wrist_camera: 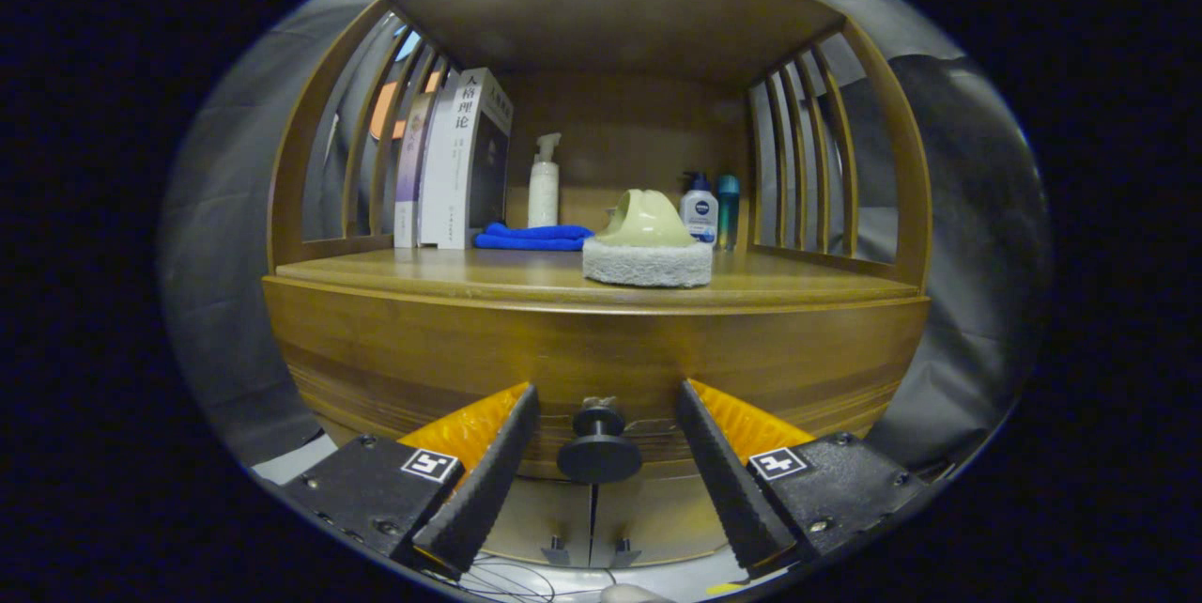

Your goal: Pull open the drawer, take out the items inside it, and place them on the countertop above the cabinet.

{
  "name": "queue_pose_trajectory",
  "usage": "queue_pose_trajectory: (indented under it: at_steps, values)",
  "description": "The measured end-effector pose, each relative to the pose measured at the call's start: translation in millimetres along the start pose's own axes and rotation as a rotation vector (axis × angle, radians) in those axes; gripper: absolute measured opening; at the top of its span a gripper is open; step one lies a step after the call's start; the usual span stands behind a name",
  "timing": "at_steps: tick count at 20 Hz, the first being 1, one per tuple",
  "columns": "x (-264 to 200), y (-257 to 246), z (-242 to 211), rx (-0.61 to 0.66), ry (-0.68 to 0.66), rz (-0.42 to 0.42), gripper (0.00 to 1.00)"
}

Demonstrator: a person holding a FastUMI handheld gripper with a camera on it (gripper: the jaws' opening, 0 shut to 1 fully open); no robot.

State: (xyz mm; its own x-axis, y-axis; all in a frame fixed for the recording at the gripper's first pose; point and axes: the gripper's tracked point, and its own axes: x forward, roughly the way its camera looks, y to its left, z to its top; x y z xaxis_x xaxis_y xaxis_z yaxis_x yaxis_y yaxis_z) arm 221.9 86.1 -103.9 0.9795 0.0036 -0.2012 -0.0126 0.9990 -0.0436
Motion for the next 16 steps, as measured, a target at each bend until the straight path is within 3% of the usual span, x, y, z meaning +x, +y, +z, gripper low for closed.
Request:
queue_pose_trajectory:
  at_steps: [4, 12, 16]
  values:
    - [-30.7, -12.0, 12.0, 0.017, -0.005, 0.013, 0.98]
    - [-159.1, -70.1, 55.6, 0.026, -0.101, -0.019, 0.98]
    - [-204.2, -95.0, 55.6, 0.071, -0.12, -0.039, 0.98]
